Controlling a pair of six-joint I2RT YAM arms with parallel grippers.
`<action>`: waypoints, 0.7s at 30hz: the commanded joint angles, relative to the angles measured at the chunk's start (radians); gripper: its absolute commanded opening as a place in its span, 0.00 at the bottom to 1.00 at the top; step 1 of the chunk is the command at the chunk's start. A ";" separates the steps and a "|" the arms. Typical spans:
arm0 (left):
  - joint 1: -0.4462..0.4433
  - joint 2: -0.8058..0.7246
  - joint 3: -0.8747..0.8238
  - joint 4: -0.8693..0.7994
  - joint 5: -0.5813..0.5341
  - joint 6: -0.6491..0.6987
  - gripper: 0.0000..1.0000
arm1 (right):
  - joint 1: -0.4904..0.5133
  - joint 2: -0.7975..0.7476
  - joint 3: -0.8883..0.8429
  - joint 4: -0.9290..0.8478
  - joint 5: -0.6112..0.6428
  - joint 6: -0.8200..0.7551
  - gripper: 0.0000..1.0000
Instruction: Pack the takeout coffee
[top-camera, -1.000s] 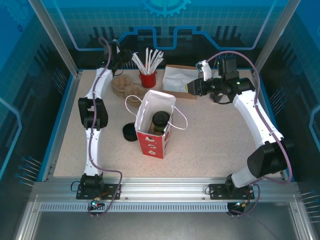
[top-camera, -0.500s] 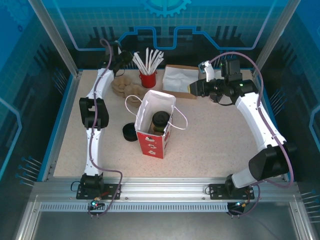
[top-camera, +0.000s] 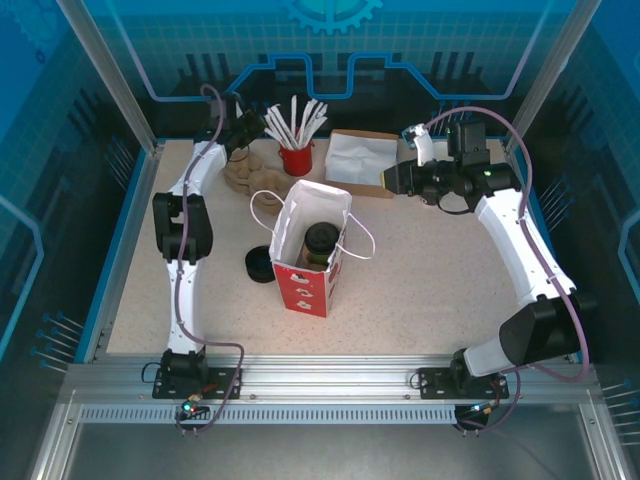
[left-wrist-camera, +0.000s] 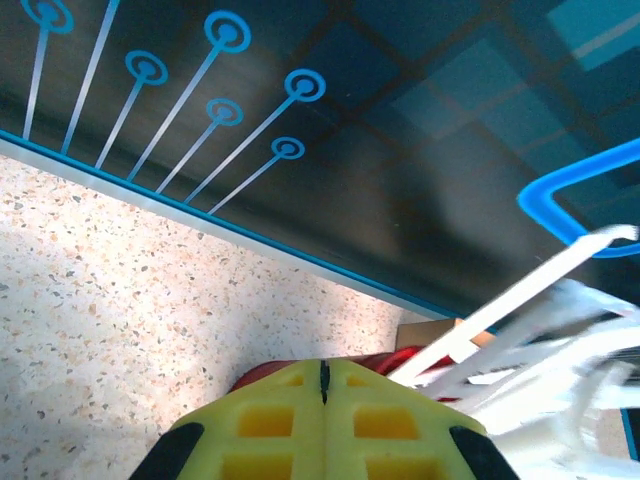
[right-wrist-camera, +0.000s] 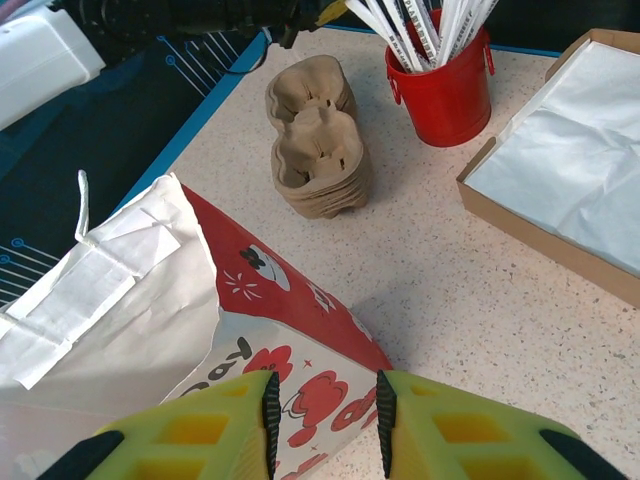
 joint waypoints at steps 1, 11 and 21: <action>-0.004 -0.090 -0.032 0.038 0.025 0.022 0.00 | -0.014 -0.026 -0.006 -0.009 -0.024 -0.018 0.35; -0.007 -0.150 -0.092 0.015 -0.013 0.047 0.19 | -0.016 -0.025 -0.008 -0.007 -0.027 -0.018 0.35; -0.020 -0.094 -0.083 0.006 -0.024 -0.005 0.42 | -0.017 -0.015 -0.003 -0.006 -0.031 -0.014 0.35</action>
